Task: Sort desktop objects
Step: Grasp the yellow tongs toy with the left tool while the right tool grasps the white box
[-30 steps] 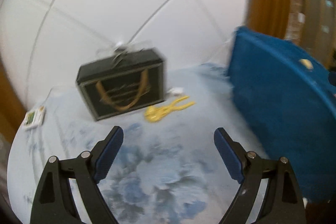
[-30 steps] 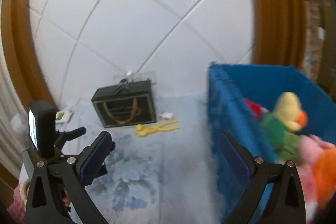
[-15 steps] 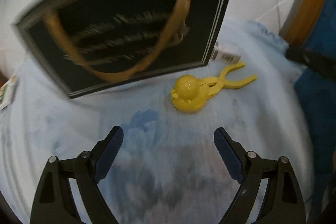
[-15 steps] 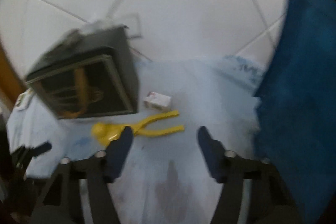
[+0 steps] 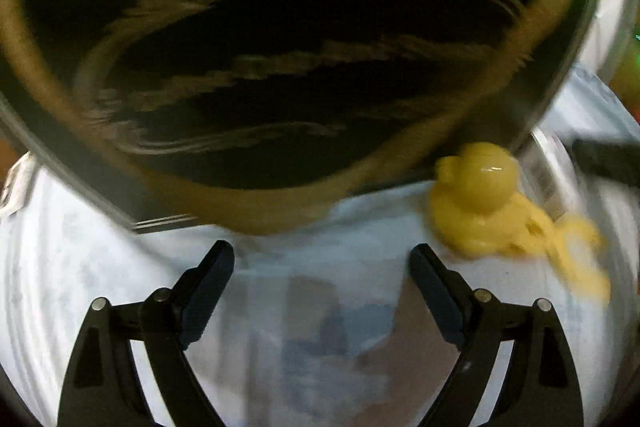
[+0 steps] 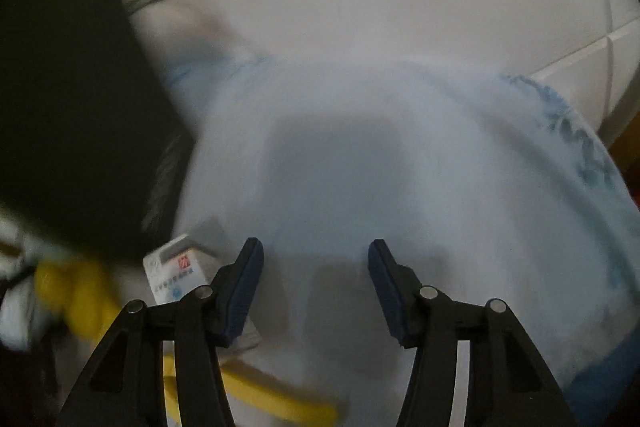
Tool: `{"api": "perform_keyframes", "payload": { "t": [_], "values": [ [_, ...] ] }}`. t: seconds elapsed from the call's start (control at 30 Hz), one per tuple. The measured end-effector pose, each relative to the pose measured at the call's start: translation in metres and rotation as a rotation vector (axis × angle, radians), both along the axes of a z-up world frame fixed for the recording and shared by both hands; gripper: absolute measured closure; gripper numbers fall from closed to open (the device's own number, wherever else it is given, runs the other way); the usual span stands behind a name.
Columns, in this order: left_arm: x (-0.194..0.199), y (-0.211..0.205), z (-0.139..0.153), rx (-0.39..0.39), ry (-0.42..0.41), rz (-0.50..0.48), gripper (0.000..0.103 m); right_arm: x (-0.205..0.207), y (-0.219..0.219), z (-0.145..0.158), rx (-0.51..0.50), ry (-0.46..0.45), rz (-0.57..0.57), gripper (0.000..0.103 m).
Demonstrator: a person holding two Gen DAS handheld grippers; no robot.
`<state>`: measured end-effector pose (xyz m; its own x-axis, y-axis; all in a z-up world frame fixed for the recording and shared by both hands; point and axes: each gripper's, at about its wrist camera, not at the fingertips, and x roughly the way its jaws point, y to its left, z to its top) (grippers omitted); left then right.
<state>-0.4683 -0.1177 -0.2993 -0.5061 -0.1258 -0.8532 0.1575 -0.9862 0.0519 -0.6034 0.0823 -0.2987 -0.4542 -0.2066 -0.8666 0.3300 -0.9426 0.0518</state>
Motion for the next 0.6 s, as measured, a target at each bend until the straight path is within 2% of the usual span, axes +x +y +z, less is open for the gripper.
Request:
{"api": "perform_keyframes", "payload": {
  "t": [0.03,0.1,0.17,0.27,0.33,0.43,0.47,0.6],
  "values": [
    [0.004,-0.004,0.002,0.030,0.000,0.009,0.012,0.016,-0.004,0.000,0.011,-0.001,0.005,0.043],
    [0.018,-0.008,0.009,0.077,0.003,0.026,0.012,0.057,-0.016,-0.003,0.053,-0.001,0.020,0.026],
    [0.033,-0.008,0.018,0.089,0.013,0.030,0.012,0.095,-0.025,-0.005,0.053,-0.011,0.035,0.023],
    [0.052,-0.005,0.032,0.148,0.036,0.040,0.012,0.150,-0.043,-0.003,0.001,-0.046,0.104,0.023],
    [0.057,0.005,0.033,0.167,0.024,0.030,0.012,0.169,-0.045,-0.001,-0.024,-0.065,0.109,0.023],
    [0.063,0.023,0.028,0.180,-0.001,-0.008,0.012,0.186,-0.027,0.001,-0.096,-0.095,0.028,0.031],
    [0.065,0.030,0.026,0.182,-0.004,-0.023,0.012,0.188,-0.011,0.003,-0.117,-0.105,-0.033,0.035],
    [0.059,0.056,0.013,0.141,-0.020,-0.058,0.012,0.185,0.035,0.015,-0.139,-0.068,-0.153,0.035]
  ]
}}
